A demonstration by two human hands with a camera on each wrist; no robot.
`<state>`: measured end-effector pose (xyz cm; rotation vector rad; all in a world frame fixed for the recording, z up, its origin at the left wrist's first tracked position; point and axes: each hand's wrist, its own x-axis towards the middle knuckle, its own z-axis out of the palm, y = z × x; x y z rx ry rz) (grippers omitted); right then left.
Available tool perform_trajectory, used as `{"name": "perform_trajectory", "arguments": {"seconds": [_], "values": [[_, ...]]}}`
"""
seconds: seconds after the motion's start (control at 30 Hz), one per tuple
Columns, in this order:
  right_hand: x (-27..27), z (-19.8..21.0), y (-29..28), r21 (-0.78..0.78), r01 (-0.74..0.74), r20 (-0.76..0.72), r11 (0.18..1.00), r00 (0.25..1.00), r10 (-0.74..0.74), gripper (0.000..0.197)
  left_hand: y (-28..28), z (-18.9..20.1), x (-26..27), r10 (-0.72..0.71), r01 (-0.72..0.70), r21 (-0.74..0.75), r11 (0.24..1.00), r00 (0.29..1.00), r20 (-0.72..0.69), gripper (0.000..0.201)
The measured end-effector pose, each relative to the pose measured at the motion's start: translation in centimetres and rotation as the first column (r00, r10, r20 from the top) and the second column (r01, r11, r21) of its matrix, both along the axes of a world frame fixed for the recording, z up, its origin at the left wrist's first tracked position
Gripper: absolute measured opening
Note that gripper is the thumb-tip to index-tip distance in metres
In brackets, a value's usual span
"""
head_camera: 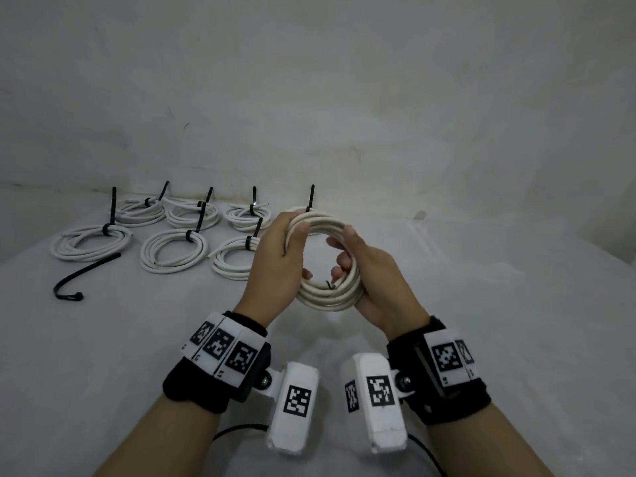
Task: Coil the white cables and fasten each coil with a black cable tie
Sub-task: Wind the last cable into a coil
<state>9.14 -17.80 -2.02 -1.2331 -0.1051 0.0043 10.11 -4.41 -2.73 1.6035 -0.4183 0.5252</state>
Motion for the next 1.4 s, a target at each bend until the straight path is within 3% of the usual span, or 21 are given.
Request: {"name": "perform_trajectory", "arguments": {"seconds": [0.1,0.37,0.47,0.57,0.67,0.73,0.83,0.93,0.97,1.0,1.07,1.1,1.17,1.2,1.3,1.4], "values": [[-0.2,0.0,0.0,0.072,-0.079,-0.074,0.994,0.994,0.084,0.048,-0.3,-0.3,0.0,0.017,-0.017,-0.038,0.999,1.000,0.000,0.015],[-0.9,0.2,0.7,0.457,-0.205,-0.123,0.866,0.949,0.290,0.043,-0.5,-0.5,0.1,0.015,-0.020,-0.080,0.997,0.998,-0.057,0.019],[-0.9,0.4,0.6,0.473,-0.219,-0.102,0.853,0.948,0.301,0.046,-0.6,-0.3,-0.1,-0.010,0.003,-0.098,0.995,0.997,-0.073,0.020],[-0.9,0.4,0.2,0.394,-0.150,-0.100,0.907,0.974,0.205,0.047,-0.7,0.0,-0.2,-0.105,0.088,-0.128,0.988,0.985,-0.137,0.018],[-0.8,0.3,0.3,0.379,-0.112,-0.122,0.919,0.978,0.170,0.049,0.2,0.4,-0.4,-0.257,0.229,-0.132,0.965,0.928,-0.271,0.011],[-0.8,0.1,0.6,0.374,-0.099,-0.143,0.922,0.976,0.162,0.048,1.7,0.6,-0.5,-0.281,0.289,-0.038,0.957,0.880,-0.383,0.018],[-0.9,-0.4,1.3,0.368,-0.101,-0.166,0.924,0.971,0.172,0.047,5.5,1.6,-0.1,-0.171,0.267,0.116,0.957,0.838,-0.518,0.024],[-1.0,-0.7,1.5,0.393,-0.100,-0.185,0.914,0.965,0.185,0.049,12.1,2.6,1.3,0.141,-0.017,0.232,0.973,0.838,-0.527,0.019],[-1.1,-0.7,1.5,0.400,-0.100,-0.191,0.911,0.963,0.189,0.050,14.8,2.7,1.9,0.291,-0.142,0.320,0.937,0.823,-0.488,0.020],[-1.1,-0.7,1.5,0.406,-0.103,-0.194,0.908,0.961,0.196,0.051,17.5,2.8,2.2,0.464,-0.260,0.456,0.851,0.777,-0.425,0.021],[-1.2,-0.7,1.6,0.417,-0.118,-0.190,0.901,0.958,0.214,0.049,22.7,2.2,2.5,0.741,-0.387,0.708,0.590,0.607,-0.286,0.026],[-1.2,-0.7,1.7,0.420,-0.126,-0.186,0.899,0.957,0.221,0.047,24.6,1.8,2.0,0.816,-0.360,0.807,0.468,0.527,-0.238,0.029],[-1.3,-0.8,1.8,0.417,-0.138,-0.179,0.898,0.956,0.231,0.045,27.1,0.8,1.1,0.864,-0.215,0.928,0.305,0.472,-0.174,0.029],[-1.3,-0.8,1.8,0.408,-0.139,-0.179,0.903,0.957,0.228,0.045,27.7,0.3,1.3,0.868,-0.164,0.949,0.271,0.468,-0.167,0.029],[-1.3,-0.8,1.8,0.388,-0.121,-0.189,0.913,0.960,0.208,0.047,28.7,-0.7,2.3,0.885,-0.101,0.955,0.280,0.412,-0.216,0.030],[-1.2,-0.7,1.6,0.393,-0.094,-0.200,0.915,0.962,0.185,0.050,29.5,-1.7,3.6,0.861,-0.089,0.956,0.280,0.465,-0.208,0.026]]}}
